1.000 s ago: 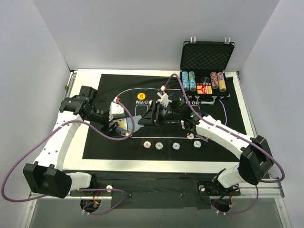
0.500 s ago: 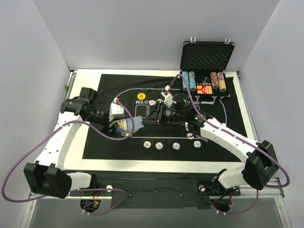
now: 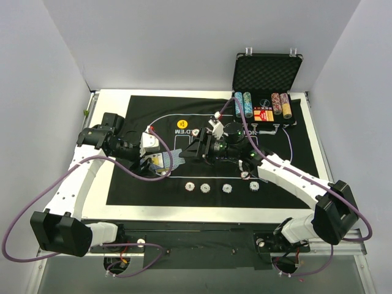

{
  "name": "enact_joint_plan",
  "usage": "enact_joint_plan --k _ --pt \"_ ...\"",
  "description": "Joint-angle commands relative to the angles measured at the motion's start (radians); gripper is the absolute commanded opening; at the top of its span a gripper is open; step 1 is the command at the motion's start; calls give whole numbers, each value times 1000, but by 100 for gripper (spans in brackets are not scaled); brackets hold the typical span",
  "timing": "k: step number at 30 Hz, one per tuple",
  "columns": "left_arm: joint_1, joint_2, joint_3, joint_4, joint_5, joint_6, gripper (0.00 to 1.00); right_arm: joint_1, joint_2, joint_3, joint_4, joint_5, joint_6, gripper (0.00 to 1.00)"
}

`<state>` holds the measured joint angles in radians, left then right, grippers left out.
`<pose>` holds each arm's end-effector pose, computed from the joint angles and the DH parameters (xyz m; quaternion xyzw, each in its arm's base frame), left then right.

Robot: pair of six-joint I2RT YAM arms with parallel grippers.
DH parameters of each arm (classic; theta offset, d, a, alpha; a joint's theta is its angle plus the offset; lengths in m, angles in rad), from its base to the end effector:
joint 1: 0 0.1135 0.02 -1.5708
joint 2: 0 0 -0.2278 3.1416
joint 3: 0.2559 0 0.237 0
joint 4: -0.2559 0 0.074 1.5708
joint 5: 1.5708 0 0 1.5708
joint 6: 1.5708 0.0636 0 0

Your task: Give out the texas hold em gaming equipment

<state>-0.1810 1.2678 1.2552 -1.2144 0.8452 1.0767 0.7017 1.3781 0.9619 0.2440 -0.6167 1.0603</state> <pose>0.2090 -0.0866 0.2786 0.5853 0.6854 -0.2967 0.3156 0.2316 0.2439 0.2777 -0.0622 0.7523 0.6209 0.2112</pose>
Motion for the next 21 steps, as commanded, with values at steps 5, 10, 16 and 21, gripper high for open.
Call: enact_joint_plan --k 5,10,16,21 --pt "6 -36 13 30 63 2 12 36 38 40 83 2 15 59" --pt "6 -38 15 29 63 -1 12 70 94 80 86 12 18 48" --pt "6 -42 10 24 57 3 12 61 66 57 80 15 9 34" --pt "8 -39 12 30 68 -7 12 38 33 23 71 17 6 31"
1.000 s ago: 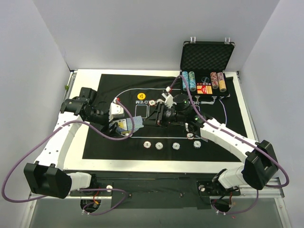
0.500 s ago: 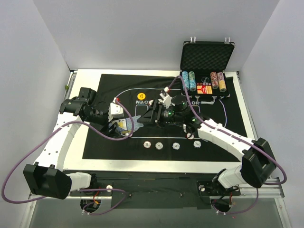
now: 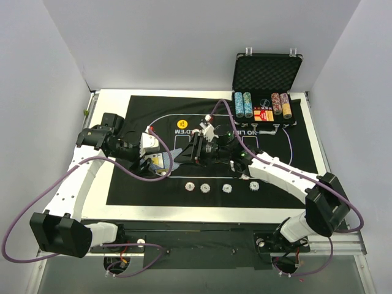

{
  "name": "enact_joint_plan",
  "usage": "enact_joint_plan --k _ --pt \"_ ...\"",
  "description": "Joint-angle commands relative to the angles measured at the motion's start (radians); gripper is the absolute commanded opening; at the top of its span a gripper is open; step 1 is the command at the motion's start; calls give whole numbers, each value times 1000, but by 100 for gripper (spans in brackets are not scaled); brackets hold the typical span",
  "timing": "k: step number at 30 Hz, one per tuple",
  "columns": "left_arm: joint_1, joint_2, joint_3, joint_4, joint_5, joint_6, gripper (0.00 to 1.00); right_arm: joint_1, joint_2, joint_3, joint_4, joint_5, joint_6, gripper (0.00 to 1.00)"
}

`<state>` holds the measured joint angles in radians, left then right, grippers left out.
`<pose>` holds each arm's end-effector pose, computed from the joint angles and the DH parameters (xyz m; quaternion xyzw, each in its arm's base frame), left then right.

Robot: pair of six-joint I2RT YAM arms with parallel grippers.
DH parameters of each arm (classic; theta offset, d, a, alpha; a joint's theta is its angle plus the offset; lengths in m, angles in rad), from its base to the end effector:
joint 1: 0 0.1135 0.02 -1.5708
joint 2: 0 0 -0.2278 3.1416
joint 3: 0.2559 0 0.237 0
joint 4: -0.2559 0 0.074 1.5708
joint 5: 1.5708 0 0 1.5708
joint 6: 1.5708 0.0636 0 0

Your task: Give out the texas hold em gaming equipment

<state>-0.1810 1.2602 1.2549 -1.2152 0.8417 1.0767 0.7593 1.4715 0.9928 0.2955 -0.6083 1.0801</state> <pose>0.2078 -0.0862 0.2799 0.5862 0.6850 -0.2937 0.3176 0.2308 0.2691 0.2648 -0.0719 0.7547 0.6248 0.1866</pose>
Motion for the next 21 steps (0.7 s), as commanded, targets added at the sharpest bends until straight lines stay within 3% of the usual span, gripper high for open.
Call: enact_joint_plan --k 1,21 --pt "5 -33 14 32 76 -8 12 -23 -65 -9 16 8 -16 31" --pt "6 -36 34 39 79 -24 12 -54 -79 -22 37 -4 3 27"
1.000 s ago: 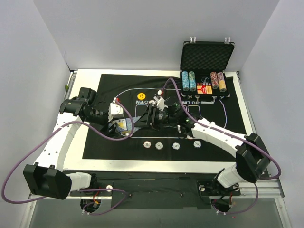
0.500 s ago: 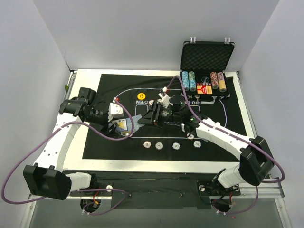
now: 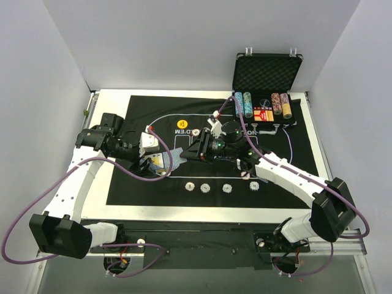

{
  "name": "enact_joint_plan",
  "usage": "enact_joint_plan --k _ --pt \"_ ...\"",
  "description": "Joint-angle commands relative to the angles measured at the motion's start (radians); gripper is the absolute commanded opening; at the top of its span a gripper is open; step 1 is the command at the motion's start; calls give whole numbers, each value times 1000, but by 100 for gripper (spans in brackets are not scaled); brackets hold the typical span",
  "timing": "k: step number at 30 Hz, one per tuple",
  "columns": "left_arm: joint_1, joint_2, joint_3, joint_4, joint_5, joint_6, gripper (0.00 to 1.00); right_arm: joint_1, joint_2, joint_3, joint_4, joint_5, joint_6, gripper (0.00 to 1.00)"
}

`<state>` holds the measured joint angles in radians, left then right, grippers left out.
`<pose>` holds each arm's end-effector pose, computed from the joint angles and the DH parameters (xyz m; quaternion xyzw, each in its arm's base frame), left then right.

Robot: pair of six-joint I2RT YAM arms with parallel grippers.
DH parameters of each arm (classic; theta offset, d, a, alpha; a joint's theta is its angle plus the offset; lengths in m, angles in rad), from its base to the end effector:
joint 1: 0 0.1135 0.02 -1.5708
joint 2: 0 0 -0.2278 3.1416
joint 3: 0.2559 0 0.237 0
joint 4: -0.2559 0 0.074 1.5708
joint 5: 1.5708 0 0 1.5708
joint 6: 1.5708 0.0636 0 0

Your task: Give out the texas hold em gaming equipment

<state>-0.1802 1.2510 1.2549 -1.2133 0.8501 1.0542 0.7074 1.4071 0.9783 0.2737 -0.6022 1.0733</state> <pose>0.2063 -0.0862 0.2822 0.5791 0.6879 -0.2982 0.3200 0.2359 0.2491 0.2780 -0.0576 0.7486 0.6244 0.2155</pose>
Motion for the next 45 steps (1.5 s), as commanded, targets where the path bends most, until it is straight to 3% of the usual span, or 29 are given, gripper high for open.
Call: enact_joint_plan --k 1,10,22,34,40,45 --pt "7 -28 35 37 69 -2 12 -2 -13 -10 70 -10 16 26" --pt "7 -24 38 38 67 -3 12 -16 -20 -47 163 -22 82 0" --pt "7 -24 34 63 70 -34 12 -74 -80 -102 263 -34 166 0" --pt "19 -28 29 52 83 -22 12 -215 -126 -84 268 -67 192 0" --pt "24 -32 40 28 99 -11 12 -241 -62 -52 294 -74 186 0" --pt "22 -36 61 18 107 -17 12 -227 108 29 323 -61 168 0"
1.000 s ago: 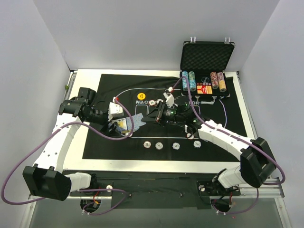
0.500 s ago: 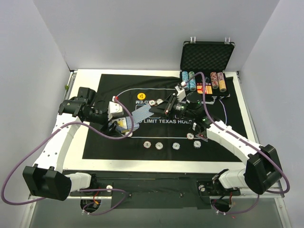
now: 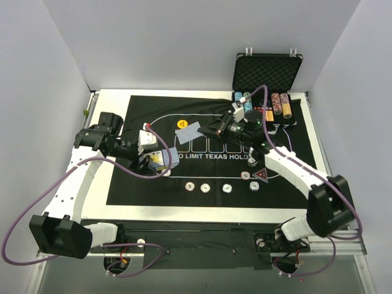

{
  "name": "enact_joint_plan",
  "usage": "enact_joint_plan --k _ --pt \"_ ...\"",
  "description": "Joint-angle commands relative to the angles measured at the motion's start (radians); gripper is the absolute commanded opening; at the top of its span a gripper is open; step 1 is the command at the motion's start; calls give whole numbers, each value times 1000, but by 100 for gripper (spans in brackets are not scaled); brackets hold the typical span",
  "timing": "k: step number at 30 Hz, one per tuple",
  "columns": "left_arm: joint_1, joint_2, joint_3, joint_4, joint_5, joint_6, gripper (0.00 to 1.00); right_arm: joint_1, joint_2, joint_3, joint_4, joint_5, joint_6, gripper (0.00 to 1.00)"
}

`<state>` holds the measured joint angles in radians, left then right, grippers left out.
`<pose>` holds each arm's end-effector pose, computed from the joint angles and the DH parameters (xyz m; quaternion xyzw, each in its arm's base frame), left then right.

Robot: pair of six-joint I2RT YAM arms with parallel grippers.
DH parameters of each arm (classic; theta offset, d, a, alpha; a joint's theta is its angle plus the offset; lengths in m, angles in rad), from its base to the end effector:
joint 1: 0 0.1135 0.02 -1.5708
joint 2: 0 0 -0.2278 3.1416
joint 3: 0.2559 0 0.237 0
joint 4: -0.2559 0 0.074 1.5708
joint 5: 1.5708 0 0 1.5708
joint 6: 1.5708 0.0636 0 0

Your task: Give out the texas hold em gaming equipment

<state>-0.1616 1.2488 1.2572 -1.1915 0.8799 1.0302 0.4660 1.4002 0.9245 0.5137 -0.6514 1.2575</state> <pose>0.2092 -0.0838 0.2855 0.5662 0.6888 -0.3058 0.3340 0.2838 0.1859 0.2911 0.0406 0.6952 0.6625 0.2760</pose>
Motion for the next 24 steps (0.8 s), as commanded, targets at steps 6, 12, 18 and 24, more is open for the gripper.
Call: enact_joint_plan --k 6,12,18,24 --pt "5 -32 70 -19 79 11 12 86 395 292 63 15 -66 0" --pt "7 -29 74 -19 76 13 12 154 673 556 -49 47 -125 0" --pt "5 -25 82 -26 79 14 12 197 871 790 -165 101 -175 0" --pt "5 -37 82 -29 73 14 12 218 1031 936 -214 93 -158 0"
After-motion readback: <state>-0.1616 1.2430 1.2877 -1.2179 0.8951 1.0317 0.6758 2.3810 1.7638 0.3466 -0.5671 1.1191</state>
